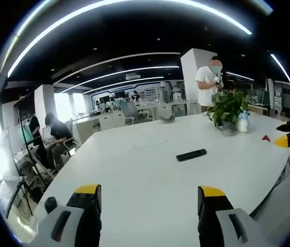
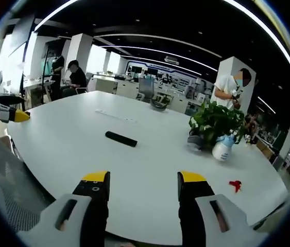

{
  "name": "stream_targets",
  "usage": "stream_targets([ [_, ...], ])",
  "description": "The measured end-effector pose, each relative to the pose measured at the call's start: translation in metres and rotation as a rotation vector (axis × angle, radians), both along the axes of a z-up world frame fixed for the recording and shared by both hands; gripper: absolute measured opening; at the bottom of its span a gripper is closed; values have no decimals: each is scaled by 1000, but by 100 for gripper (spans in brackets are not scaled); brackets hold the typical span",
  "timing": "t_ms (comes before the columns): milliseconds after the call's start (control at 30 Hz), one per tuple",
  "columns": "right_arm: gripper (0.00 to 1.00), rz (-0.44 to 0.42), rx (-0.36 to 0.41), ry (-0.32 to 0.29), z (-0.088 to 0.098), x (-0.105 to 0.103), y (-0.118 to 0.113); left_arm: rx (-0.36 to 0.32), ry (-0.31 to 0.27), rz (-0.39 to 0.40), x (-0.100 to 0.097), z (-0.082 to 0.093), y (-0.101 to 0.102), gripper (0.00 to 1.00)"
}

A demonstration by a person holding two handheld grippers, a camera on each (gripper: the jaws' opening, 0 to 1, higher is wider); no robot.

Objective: Press the specified remote control buttons in sequence, fully releasing each button before pressing the next.

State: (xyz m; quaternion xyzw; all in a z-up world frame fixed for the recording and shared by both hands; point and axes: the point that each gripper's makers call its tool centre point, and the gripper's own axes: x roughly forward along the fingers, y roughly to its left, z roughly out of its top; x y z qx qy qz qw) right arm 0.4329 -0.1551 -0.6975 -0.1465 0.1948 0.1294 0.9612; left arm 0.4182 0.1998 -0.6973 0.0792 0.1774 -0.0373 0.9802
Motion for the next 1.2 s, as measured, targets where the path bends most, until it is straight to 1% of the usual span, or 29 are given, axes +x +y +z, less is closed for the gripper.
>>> stream_targets([
  [167,55,1,6,2,0,0,0,5,-9,-4,0,2,0,77],
  [267,55,2,8,3,0,-1,0,-3,-2,-13,0,1,-3,76],
  [333,55,1,7,5,-1,-1,0,-14,6,-35,0,0,-7,75],
  [467,55,-1,15,-1,0,-1,-1,-3,32,-77,0,-4,-16,70],
  [567,54,-9,15,-6,1,0,-2,-1,38,-93,-1,-4,-19,67],
  [667,54,-16,16,-9,2,0,-4,-18,48,-108,0,-3,-22,66],
  [733,53,-18,19,-10,2,0,-4,-41,60,-124,1,0,-26,61],
  [767,52,-18,20,-9,2,0,-4,-48,70,-135,2,1,-27,60],
  [800,52,-20,20,-9,2,-1,-4,-58,77,-159,3,1,-30,60],
  [833,52,-22,17,-11,2,0,-5,-76,74,-204,6,5,-37,61],
  [933,49,-19,20,-6,2,-1,-4,-75,71,-255,14,14,-43,60],
  [967,46,-15,23,2,1,-1,-3,-67,78,-278,17,17,-45,59],
  [1000,45,-13,22,5,0,-1,-3,-59,81,-281,20,19,-46,57],
  [1033,45,-11,19,7,0,-1,-2,-38,93,-294,25,19,-47,54],
  [1067,45,-10,17,8,0,-1,-2,-33,93,-308,28,21,-48,52],
  [1133,45,-7,11,10,-1,-1,-1,-33,96,-333,36,24,-53,52],
  [1167,45,-6,8,12,-2,-1,-1,-32,106,-341,40,24,-54,52],
  [1200,45,-5,4,18,-3,-1,-1,-14,133,-359,44,22,-56,51],
])
